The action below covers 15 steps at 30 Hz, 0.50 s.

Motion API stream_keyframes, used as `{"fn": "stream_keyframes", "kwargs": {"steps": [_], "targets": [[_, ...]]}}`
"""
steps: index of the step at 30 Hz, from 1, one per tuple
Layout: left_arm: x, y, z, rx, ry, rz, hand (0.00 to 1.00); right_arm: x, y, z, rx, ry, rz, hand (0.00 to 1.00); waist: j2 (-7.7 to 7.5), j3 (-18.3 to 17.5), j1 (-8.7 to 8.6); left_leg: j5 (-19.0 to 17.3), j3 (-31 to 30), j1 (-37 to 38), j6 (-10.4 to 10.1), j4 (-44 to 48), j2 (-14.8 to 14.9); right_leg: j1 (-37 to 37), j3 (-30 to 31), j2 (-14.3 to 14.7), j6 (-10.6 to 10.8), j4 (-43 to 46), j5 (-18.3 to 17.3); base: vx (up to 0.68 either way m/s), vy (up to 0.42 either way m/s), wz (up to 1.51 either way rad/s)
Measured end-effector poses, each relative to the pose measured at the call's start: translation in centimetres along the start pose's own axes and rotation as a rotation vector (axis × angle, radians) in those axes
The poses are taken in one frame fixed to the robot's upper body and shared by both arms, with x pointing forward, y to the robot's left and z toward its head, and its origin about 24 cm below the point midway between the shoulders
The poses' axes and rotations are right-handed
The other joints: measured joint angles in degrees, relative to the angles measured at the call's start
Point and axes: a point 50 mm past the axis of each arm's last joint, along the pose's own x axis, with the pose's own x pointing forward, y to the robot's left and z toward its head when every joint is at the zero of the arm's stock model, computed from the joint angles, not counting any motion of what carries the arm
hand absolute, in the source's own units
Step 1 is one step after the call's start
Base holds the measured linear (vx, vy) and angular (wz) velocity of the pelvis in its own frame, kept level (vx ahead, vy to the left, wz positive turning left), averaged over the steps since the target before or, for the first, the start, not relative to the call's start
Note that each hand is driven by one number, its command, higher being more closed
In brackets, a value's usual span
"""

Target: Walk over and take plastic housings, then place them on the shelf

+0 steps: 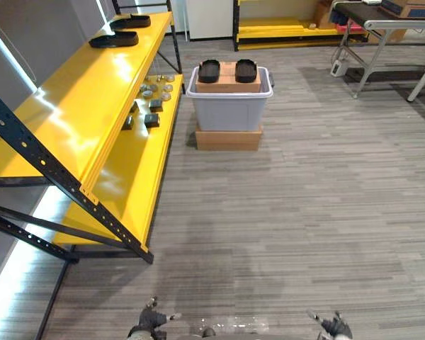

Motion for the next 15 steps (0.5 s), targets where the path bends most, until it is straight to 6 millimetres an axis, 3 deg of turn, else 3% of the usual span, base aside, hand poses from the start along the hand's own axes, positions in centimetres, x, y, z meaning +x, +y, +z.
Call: {"fn": "stream_keyframes", "kwargs": {"steps": [7,11,15], "targets": [[0.1,0.6,1.1,-0.036,-0.059,0.027,0.00,0.1,0.7,0.9,-0.121,-0.052,0.047,0.00,0.55,0.3,-0.04,-0.4,0.0,0.5,-0.7,-0.1,0.1,0.7,-0.3,0.0,0.9,-0.2,-0.6,0.00,0.000,0.00],[0.1,0.6,1.5,-0.040,-0.074,0.028,0.00,0.1,0.7,1.0,-0.125,-0.057,0.046,0.00,0.54,0.3,-0.07,-0.9,0.0,0.5,-1.4,0.6,0.2,0.6,-0.5,-0.2,1.9,0.9,-1.3,-0.01,0.003,0.02],[0.1,0.6,1.7,-0.042,-0.083,0.029,0.00,0.1,0.6,1.0,-0.123,-0.055,0.044,0.00,0.49,0.3,-0.14,-1.0,0.2,0.6,-1.5,1.0,0.1,0.4,-0.9,-0.5,1.6,1.8,-1.7,-0.01,0.004,0.01]]}}
